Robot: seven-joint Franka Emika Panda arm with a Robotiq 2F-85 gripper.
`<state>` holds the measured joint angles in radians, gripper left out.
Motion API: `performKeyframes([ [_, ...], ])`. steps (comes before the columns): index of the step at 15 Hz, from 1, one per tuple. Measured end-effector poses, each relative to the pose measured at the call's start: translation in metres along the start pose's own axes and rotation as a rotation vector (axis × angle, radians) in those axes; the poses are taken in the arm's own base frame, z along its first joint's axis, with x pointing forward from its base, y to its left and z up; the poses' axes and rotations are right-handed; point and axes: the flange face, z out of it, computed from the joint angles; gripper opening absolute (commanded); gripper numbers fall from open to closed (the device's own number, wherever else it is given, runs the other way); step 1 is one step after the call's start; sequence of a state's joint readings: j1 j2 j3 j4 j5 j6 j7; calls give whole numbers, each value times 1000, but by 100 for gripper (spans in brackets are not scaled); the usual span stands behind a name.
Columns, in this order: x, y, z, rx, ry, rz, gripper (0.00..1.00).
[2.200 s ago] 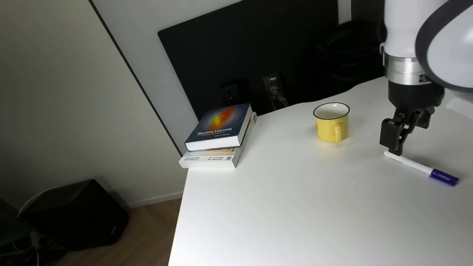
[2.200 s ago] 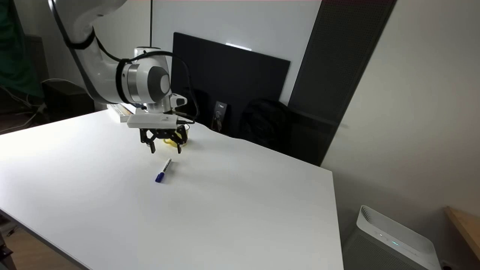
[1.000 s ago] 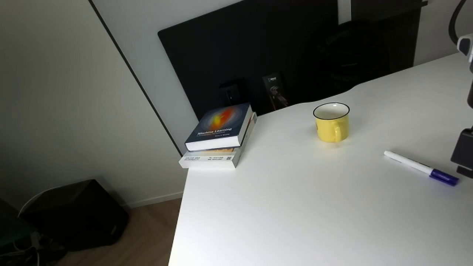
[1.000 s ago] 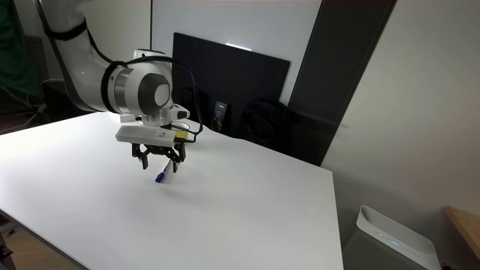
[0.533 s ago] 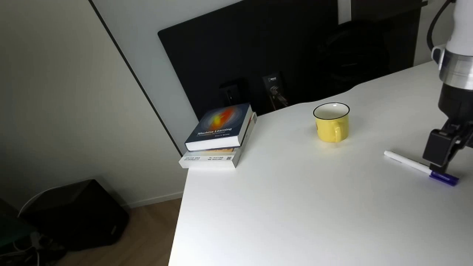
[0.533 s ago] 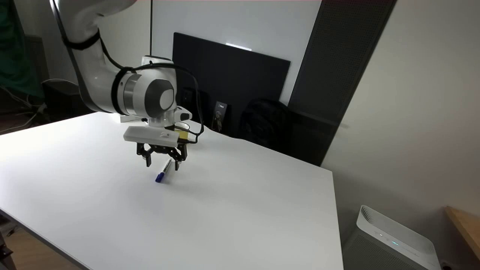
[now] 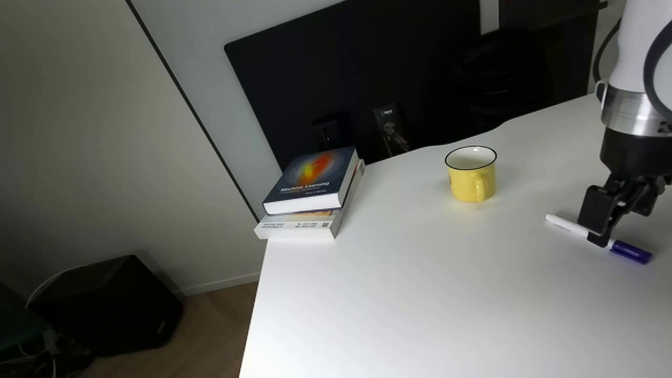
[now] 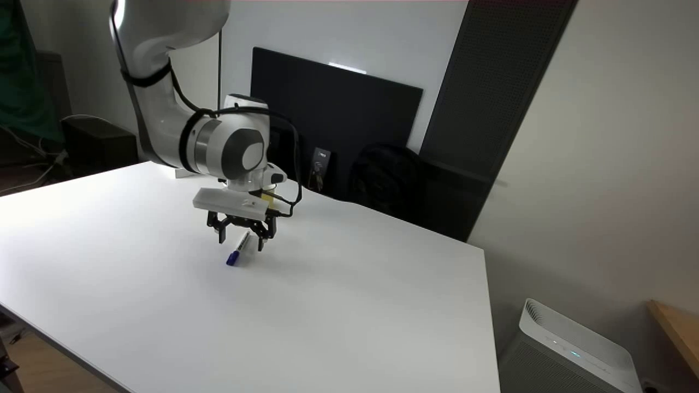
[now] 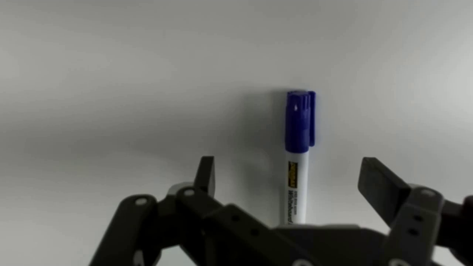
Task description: Take the marker out of the mug, put it on the table, then put it back in the mug
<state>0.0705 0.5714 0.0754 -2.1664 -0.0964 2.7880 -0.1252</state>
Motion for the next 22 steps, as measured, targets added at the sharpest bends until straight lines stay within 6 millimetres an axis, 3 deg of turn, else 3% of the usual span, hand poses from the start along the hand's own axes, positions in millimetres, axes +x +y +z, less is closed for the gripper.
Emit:
performKeyframes([
  [8,7,1,15,8,-40,2,100],
  [9,7,1,16,8,-46,0,75],
  [10,8,0,17,8,-51,-1,75],
  [20,13,8,18,7,-119,15,5],
  [22,15,14,18,6,-131,28,2],
])
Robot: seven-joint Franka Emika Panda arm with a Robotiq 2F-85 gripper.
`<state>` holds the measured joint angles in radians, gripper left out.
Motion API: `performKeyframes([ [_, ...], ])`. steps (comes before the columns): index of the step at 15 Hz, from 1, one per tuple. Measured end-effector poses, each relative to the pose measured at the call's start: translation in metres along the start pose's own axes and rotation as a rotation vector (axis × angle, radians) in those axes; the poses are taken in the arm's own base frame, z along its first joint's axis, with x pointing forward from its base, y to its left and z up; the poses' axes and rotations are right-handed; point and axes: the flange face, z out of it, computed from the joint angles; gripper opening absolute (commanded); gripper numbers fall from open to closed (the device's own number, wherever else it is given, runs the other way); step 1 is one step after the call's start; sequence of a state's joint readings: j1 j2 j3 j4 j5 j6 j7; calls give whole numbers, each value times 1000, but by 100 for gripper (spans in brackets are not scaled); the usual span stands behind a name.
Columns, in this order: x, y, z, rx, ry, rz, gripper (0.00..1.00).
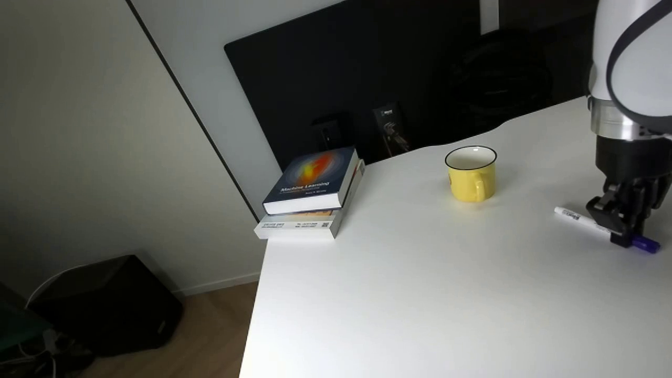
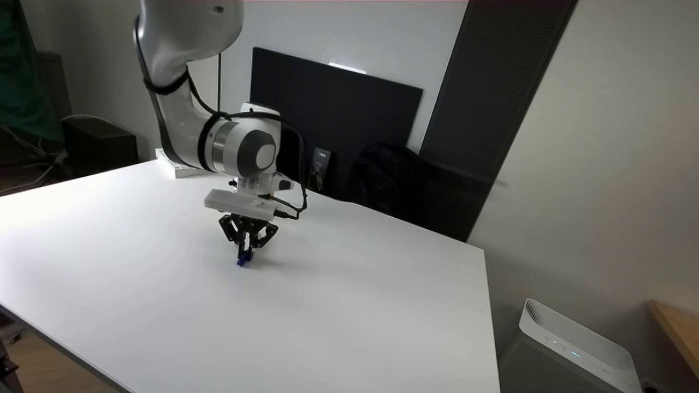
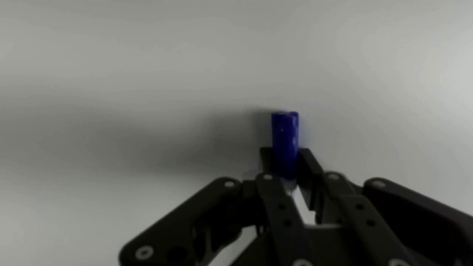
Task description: Take the marker out of the mug, put it on the table, then put it back in the mug
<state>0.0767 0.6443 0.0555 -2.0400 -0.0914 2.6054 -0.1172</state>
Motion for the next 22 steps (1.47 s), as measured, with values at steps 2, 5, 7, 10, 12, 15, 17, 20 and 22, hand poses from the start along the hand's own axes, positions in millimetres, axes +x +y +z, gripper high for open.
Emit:
performKeyframes([
  [2,2,5,0,11,-15,22,5],
  [5,11,11,-4,38,-51,52,5],
  [7,25,12,-10,48,-71,55,5],
  [10,55,12,-29,48,-81,48,5],
  [12,76,14,-46,43,-80,47,5],
  [15,103,23,-71,33,-69,51,5],
  [17,120,32,-85,21,-59,55,5],
  [20,143,40,-107,3,-43,56,5],
  [22,156,41,-122,-5,-34,52,5],
])
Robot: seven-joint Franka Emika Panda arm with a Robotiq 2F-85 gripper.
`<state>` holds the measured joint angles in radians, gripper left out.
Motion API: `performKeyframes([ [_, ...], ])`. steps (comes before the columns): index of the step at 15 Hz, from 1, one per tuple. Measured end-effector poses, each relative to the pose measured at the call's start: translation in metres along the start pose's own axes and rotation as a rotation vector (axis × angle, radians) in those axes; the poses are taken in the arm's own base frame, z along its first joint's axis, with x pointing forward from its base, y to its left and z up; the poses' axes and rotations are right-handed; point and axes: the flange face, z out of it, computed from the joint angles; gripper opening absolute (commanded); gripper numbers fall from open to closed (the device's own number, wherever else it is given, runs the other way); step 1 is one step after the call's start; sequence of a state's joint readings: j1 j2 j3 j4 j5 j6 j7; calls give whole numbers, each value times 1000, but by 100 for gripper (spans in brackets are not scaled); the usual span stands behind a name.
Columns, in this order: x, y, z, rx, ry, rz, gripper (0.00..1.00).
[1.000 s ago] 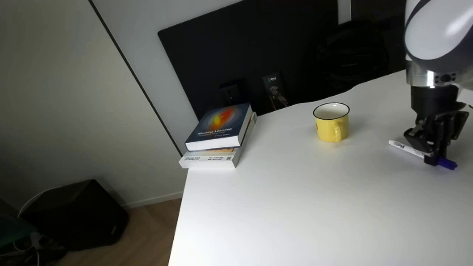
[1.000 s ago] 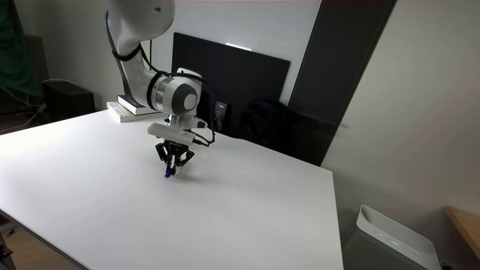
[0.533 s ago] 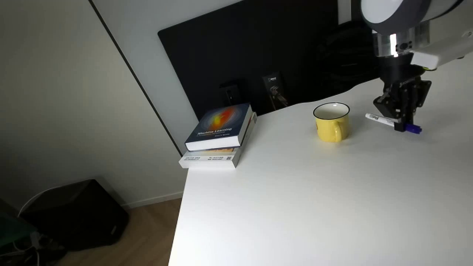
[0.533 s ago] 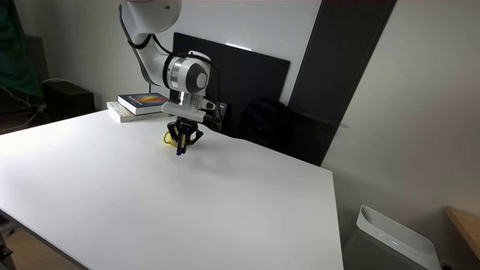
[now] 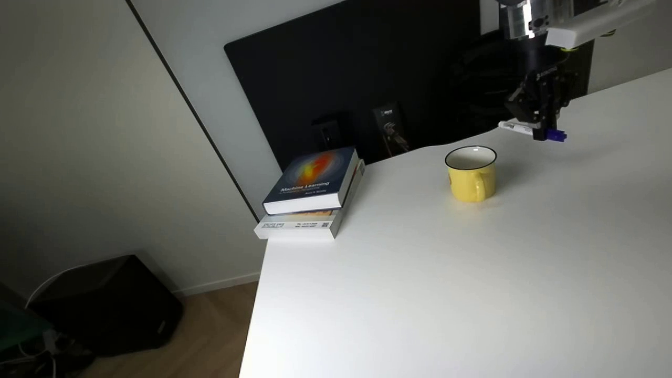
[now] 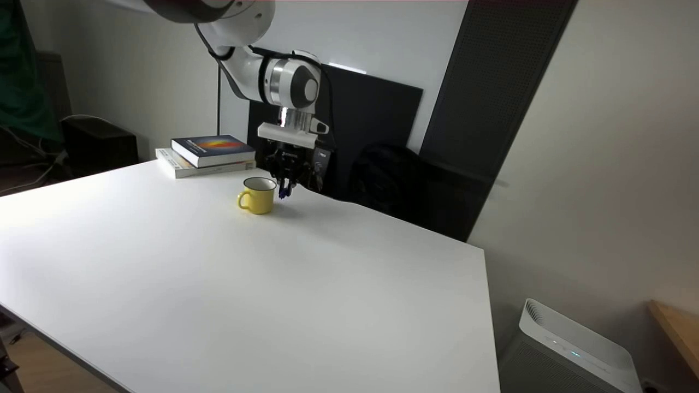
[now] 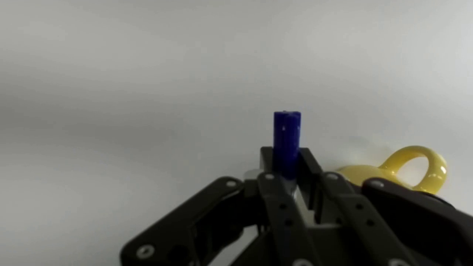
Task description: Take the marker out of the mug, put it on the table, then put it back in the mug
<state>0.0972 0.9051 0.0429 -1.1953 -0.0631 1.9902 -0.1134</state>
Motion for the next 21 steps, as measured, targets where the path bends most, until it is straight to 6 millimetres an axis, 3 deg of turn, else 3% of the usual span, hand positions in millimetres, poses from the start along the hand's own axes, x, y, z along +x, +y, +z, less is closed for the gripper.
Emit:
performKeyframes([
  [3,12,-6,-25,-1,-11,-8,5],
  [8,10,-18,-72,33,-117,-16,5],
  [11,4,-24,-80,113,-188,-35,5],
  [14,4,-20,-70,217,-217,-59,5],
  [21,8,-4,-16,436,-216,-104,5],
])
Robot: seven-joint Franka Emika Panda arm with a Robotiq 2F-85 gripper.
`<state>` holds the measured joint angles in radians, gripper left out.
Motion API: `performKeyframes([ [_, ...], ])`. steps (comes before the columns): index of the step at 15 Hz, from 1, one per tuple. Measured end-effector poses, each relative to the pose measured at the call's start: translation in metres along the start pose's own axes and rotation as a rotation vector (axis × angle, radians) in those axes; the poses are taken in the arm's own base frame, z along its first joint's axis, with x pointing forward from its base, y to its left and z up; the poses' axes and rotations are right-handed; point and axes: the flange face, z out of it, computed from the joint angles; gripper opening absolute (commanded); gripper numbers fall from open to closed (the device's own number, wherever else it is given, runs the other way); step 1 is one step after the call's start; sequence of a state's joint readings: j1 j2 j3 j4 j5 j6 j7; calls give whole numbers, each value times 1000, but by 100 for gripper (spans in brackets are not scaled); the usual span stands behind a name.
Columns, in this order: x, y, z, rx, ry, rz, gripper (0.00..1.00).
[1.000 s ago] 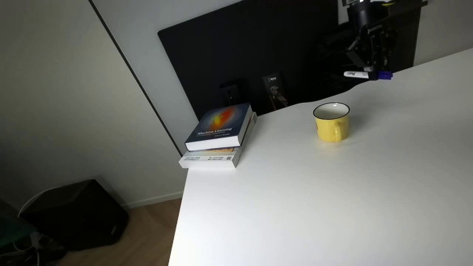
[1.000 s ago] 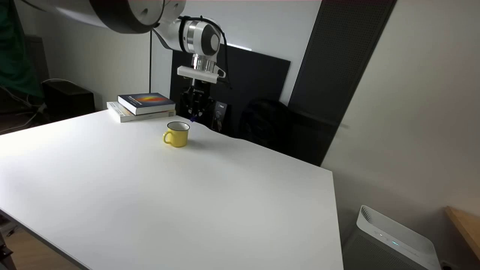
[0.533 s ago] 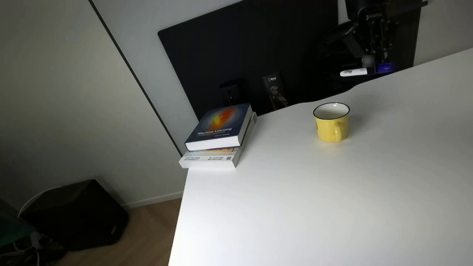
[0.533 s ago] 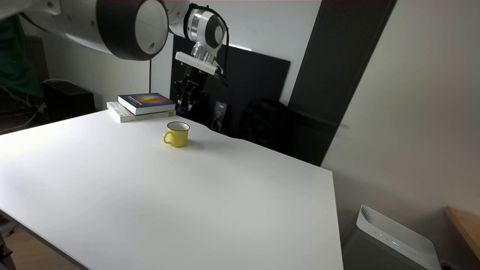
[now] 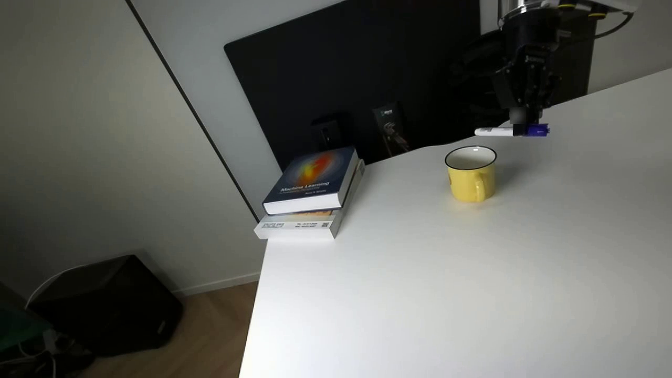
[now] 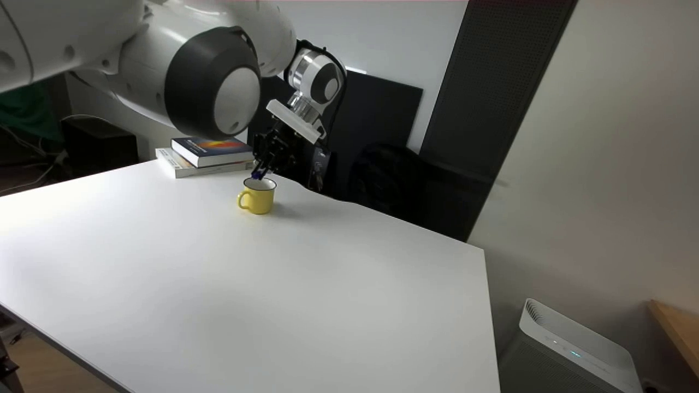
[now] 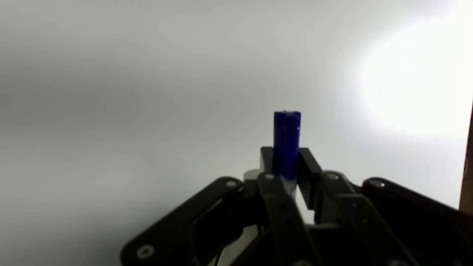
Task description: Take the marker out of the mug, put it on the table, then put it back in the mug
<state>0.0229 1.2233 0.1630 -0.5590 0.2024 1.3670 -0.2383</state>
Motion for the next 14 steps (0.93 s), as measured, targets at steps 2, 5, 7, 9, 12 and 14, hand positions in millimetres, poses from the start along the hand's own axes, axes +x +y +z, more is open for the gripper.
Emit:
performKeyframes([
  [2,3,2,10,35,-1,-5,5],
  [5,7,1,16,55,7,-10,5],
  [7,11,-1,15,49,29,-17,5],
  [9,16,-4,14,32,62,-28,18],
  [12,21,-8,17,7,75,-44,18],
  [14,22,-9,18,4,75,-45,18],
])
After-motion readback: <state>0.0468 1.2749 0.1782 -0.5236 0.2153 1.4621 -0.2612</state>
